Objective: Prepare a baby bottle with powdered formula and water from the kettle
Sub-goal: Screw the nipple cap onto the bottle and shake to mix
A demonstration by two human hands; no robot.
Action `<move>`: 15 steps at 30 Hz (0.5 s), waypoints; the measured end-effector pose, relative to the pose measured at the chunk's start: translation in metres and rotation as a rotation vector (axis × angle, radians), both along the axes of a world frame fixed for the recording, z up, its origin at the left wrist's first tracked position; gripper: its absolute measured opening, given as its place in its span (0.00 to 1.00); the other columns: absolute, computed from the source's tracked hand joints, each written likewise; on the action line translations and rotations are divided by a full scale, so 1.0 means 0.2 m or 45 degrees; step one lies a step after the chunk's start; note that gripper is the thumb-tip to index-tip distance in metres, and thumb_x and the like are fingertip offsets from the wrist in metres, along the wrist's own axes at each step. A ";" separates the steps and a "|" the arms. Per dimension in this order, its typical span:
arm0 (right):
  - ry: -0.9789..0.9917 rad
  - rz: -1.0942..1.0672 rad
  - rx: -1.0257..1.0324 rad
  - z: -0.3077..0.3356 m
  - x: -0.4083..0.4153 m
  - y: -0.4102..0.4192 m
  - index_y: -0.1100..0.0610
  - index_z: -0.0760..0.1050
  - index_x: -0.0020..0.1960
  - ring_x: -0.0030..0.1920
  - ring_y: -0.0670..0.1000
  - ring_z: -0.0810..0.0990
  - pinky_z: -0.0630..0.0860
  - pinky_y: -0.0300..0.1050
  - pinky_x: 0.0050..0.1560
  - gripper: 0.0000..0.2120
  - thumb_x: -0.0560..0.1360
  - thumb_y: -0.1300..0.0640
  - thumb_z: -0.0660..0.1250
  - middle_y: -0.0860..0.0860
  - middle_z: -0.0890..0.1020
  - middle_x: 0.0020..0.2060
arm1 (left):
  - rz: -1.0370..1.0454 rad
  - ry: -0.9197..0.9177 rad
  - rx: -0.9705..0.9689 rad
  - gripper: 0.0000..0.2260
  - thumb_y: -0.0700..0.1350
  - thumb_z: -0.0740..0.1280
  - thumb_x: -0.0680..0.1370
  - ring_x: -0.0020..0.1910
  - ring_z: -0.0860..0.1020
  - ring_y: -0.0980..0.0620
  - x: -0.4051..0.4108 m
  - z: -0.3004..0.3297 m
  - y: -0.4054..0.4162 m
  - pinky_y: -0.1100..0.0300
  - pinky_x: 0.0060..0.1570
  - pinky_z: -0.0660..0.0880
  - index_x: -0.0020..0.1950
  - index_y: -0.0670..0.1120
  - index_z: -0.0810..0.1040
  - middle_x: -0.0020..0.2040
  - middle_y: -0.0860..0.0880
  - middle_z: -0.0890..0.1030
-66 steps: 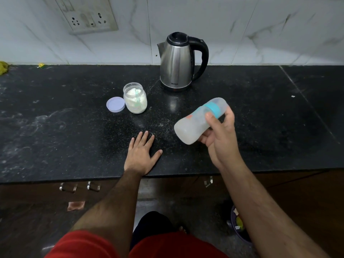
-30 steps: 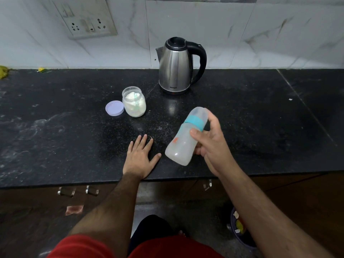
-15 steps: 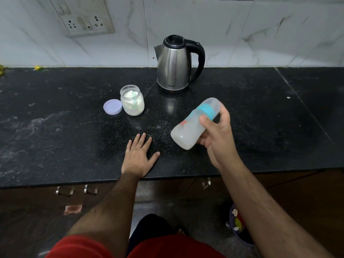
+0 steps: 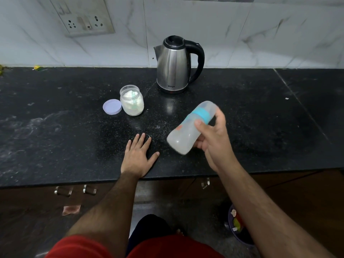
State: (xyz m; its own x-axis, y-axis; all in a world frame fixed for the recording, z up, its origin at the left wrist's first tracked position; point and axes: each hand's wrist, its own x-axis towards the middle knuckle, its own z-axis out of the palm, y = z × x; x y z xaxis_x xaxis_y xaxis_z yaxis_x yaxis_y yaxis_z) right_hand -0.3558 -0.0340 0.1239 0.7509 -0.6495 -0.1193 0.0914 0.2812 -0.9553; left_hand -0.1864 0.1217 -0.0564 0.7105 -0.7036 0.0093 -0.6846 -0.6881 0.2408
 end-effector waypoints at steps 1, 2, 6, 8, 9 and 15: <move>0.026 0.072 -0.015 0.00 -0.01 0.02 0.48 0.57 0.77 0.50 0.53 0.85 0.83 0.59 0.49 0.32 0.78 0.62 0.67 0.49 0.84 0.48 | 0.000 0.001 0.000 0.34 0.68 0.50 0.78 0.81 0.48 0.50 0.00 0.00 0.00 0.49 0.79 0.44 0.79 0.51 0.60 0.81 0.49 0.56; 0.038 0.126 -0.026 0.00 -0.01 0.03 0.48 0.57 0.77 0.50 0.52 0.85 0.83 0.59 0.49 0.33 0.77 0.63 0.67 0.48 0.85 0.47 | -0.002 0.004 0.002 0.35 0.68 0.49 0.77 0.81 0.48 0.50 0.00 0.00 0.00 0.48 0.79 0.45 0.79 0.51 0.60 0.81 0.49 0.55; -0.019 -0.008 0.008 0.02 0.00 0.00 0.49 0.58 0.75 0.50 0.52 0.85 0.83 0.60 0.48 0.32 0.76 0.59 0.69 0.46 0.85 0.47 | 0.000 0.008 -0.002 0.34 0.68 0.51 0.78 0.81 0.48 0.50 0.00 0.00 0.00 0.48 0.79 0.44 0.79 0.51 0.60 0.81 0.49 0.55; -0.037 -0.076 0.027 0.02 0.00 -0.01 0.49 0.58 0.76 0.52 0.55 0.84 0.82 0.61 0.48 0.32 0.77 0.58 0.69 0.49 0.83 0.50 | 0.000 0.012 0.001 0.33 0.68 0.51 0.79 0.81 0.48 0.50 0.00 0.00 0.00 0.49 0.79 0.44 0.79 0.52 0.59 0.81 0.49 0.55; -0.027 -0.056 0.020 0.02 0.00 -0.01 0.48 0.57 0.76 0.52 0.54 0.84 0.82 0.61 0.48 0.32 0.78 0.59 0.69 0.49 0.83 0.49 | -0.001 0.010 0.004 0.33 0.68 0.51 0.79 0.81 0.47 0.50 0.00 0.00 0.00 0.49 0.79 0.44 0.80 0.52 0.59 0.81 0.49 0.55; 0.022 0.124 -0.006 0.02 -0.02 0.02 0.48 0.58 0.76 0.49 0.52 0.85 0.83 0.59 0.48 0.36 0.72 0.57 0.69 0.47 0.85 0.46 | -0.001 0.010 0.006 0.34 0.68 0.50 0.78 0.81 0.47 0.51 0.00 0.00 0.00 0.48 0.79 0.44 0.80 0.51 0.59 0.81 0.49 0.55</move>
State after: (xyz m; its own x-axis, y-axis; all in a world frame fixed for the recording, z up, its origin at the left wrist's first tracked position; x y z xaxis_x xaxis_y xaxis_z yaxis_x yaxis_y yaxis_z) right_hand -0.3604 -0.0300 0.1281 0.8084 -0.5741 -0.1300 0.0475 0.2838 -0.9577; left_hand -0.1862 0.1222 -0.0566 0.7098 -0.7044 0.0006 -0.6834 -0.6884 0.2431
